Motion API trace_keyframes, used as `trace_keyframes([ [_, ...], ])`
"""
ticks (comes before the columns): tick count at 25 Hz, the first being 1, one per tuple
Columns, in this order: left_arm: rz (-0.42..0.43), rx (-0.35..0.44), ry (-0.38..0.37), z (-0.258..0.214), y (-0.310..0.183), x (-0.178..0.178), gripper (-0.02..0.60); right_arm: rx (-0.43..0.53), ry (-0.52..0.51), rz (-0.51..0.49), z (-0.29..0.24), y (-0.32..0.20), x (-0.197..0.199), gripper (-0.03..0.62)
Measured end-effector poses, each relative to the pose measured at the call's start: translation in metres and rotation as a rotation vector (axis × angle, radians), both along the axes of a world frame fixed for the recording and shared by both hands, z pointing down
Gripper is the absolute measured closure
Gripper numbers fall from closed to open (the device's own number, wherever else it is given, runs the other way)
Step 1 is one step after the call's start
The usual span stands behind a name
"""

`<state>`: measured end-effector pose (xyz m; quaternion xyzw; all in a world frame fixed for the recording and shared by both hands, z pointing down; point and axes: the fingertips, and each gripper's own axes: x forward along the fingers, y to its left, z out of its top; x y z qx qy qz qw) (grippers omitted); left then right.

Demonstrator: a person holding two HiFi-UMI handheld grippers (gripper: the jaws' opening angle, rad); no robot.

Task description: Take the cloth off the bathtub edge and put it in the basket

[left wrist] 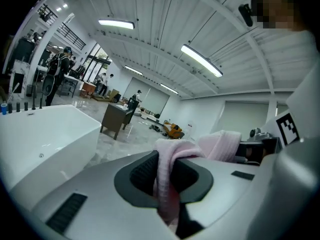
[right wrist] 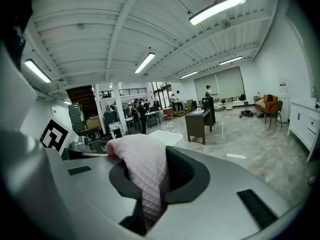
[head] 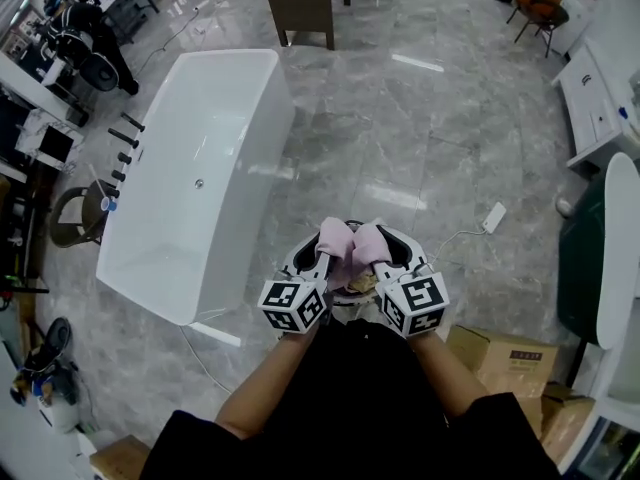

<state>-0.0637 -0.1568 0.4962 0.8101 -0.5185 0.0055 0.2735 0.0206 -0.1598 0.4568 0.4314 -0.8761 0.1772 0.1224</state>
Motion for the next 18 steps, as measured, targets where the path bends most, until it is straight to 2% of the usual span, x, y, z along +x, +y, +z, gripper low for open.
trace_keyframes([
  [4, 0.017, -0.046, -0.011, 0.030, -0.004, 0.006, 0.526, -0.047, 0.029, -0.002, 0.033, -0.004, 0.006, 0.530],
  [9, 0.015, -0.080, -0.015, 0.068, -0.012, -0.007, 0.526, -0.121, 0.042, 0.000, 0.072, -0.009, 0.003, 0.530],
  [14, 0.049, -0.153, -0.035, 0.119, -0.023, 0.000, 0.526, -0.194, 0.066, -0.008, 0.126, -0.013, 0.002, 0.530],
  [18, 0.123, -0.238, 0.025, 0.166, -0.023, 0.014, 0.526, -0.266, 0.107, -0.004, 0.175, -0.015, 0.009, 0.530],
])
